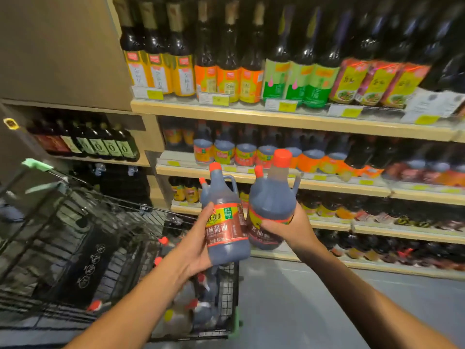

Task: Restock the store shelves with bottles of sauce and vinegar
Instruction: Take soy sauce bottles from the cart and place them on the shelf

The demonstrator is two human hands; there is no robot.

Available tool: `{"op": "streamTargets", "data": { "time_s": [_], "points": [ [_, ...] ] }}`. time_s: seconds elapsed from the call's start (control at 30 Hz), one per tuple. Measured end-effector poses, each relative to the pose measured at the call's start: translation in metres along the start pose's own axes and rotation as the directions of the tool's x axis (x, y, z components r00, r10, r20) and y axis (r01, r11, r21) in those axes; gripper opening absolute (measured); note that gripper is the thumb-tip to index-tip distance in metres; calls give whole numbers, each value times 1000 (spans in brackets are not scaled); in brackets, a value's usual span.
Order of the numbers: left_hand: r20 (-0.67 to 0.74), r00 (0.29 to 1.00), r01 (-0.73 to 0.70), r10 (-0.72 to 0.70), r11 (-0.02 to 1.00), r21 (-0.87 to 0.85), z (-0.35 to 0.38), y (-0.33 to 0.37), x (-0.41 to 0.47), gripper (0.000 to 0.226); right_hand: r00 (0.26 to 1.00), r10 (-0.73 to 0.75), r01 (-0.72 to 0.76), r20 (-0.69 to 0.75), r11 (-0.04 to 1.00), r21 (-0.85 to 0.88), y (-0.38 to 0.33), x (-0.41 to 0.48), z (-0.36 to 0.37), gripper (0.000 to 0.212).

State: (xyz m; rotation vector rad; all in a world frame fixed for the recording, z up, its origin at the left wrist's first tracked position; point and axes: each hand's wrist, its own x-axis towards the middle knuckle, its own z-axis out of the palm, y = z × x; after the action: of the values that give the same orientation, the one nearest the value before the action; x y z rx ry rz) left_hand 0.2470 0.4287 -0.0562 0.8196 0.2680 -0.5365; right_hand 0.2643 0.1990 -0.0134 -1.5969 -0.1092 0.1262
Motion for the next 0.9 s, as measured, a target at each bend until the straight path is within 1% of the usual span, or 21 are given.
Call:
{"op": "streamTargets", "data": {
  "time_s": [0.1,0.17,0.23,0.3,0.4,0.5,0.67,0.77,0.83,0.9],
  "points": [
    [57,998,14,-20,996,92,47,-24,15,81,991,-11,21,-137,997,72,-4,-31,-57,76],
    [104,994,29,-44,989,146,77,-42,24,75,973,-11,36,-229,994,102,-9,-55,-95,80],
    [138,988,40,-71,975,219,108,-61,33,73,949,-2,36,-314,994,103,-14,-83,-133,81],
    [177,978,53,-108,956,289,138,-81,41,79,920,13,25,-391,995,93,-16,-115,-169,82],
    [223,963,64,-151,933,355,182,-116,52,100,864,46,11,-502,994,110,-11,-165,-215,72],
    [283,938,68,-199,909,412,223,-154,62,109,784,104,-4,-611,987,164,-2,-213,-249,69],
    [351,877,114,-328,852,511,280,-212,77,116,636,165,-21,-754,980,197,11,-287,-287,77],
    [358,835,157,-418,805,572,310,-245,90,112,530,176,-21,-830,981,194,18,-323,-304,80],
    [371,802,153,-468,761,631,327,-267,98,107,461,195,-33,-866,979,203,24,-344,-316,83],
    [357,783,165,-509,724,669,344,-286,108,104,411,216,-54,-886,976,213,30,-361,-327,84]
  ]
}}
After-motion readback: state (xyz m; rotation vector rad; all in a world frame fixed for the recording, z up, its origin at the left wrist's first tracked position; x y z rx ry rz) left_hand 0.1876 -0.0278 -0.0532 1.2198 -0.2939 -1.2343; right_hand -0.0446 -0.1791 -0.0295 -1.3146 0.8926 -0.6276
